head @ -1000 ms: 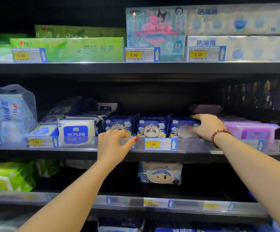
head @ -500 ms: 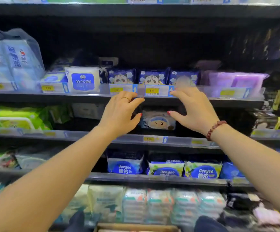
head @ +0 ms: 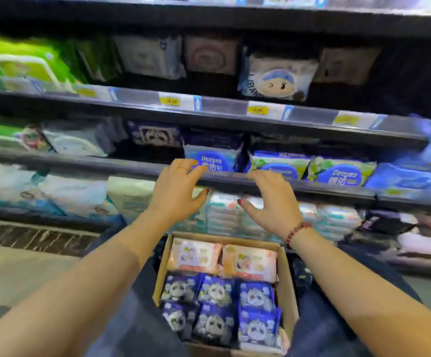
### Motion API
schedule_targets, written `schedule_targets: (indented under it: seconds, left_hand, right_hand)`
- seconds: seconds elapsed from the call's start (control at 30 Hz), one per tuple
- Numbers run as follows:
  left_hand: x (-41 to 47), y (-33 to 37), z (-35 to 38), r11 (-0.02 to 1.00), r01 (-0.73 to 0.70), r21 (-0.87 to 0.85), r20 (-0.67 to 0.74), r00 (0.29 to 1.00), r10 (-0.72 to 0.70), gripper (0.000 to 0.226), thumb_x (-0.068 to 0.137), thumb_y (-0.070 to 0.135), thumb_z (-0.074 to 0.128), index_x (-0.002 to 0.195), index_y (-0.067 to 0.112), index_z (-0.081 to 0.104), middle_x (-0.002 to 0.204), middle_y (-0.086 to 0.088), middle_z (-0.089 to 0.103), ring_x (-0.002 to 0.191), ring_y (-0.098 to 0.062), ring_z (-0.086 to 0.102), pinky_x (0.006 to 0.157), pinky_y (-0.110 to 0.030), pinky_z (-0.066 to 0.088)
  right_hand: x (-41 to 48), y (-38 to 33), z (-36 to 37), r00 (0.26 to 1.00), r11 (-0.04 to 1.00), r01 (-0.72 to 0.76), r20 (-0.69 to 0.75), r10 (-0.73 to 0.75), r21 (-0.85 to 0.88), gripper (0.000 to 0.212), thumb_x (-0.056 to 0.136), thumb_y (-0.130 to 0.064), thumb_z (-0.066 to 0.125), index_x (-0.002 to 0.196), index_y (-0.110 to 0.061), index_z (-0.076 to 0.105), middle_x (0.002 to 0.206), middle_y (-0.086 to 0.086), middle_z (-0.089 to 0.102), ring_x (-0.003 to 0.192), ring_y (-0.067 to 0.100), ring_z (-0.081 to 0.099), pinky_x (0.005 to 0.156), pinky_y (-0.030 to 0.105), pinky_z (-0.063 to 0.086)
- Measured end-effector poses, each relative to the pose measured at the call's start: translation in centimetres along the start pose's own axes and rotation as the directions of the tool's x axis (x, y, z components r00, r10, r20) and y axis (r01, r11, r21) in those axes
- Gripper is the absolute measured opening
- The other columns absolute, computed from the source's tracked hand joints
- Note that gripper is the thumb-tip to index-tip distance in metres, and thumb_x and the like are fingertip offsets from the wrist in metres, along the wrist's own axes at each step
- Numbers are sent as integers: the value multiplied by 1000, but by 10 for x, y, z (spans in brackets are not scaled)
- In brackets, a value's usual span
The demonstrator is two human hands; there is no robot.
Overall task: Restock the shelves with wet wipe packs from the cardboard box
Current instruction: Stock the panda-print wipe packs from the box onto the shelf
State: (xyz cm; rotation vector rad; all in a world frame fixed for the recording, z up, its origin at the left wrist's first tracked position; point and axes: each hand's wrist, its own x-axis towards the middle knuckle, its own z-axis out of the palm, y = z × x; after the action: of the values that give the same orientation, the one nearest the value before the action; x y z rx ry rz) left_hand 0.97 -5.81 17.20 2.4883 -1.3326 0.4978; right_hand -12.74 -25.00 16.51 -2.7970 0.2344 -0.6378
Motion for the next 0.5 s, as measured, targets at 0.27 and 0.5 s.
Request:
schedule_targets:
  seconds: [0.27, 0.5]
  left_hand:
    - [-73, -1, 84, 961, 251, -120, 235, 947, -218, 54, 82, 39, 61, 130, 16, 56, 130, -12, 55, 121, -33, 48, 92, -45, 45]
    - [-127, -6, 146, 924, 359, -133, 407, 869, -280, 49, 74, 35, 64, 117, 11, 64, 128, -20, 57, 120, -44, 51, 78, -47, 53]
  right_hand:
    - [-54, 13, 84, 951, 969, -221, 247, 188, 114, 55, 83, -34, 65, 133, -20, 49, 132, 2, 50, 125, 23, 41, 102, 35, 33]
    - [-102, 26, 140, 831, 918, -387, 466, 304, 91, 54, 82, -33, 67, 131, -18, 50, 129, 5, 50, 123, 27, 43, 100, 37, 36]
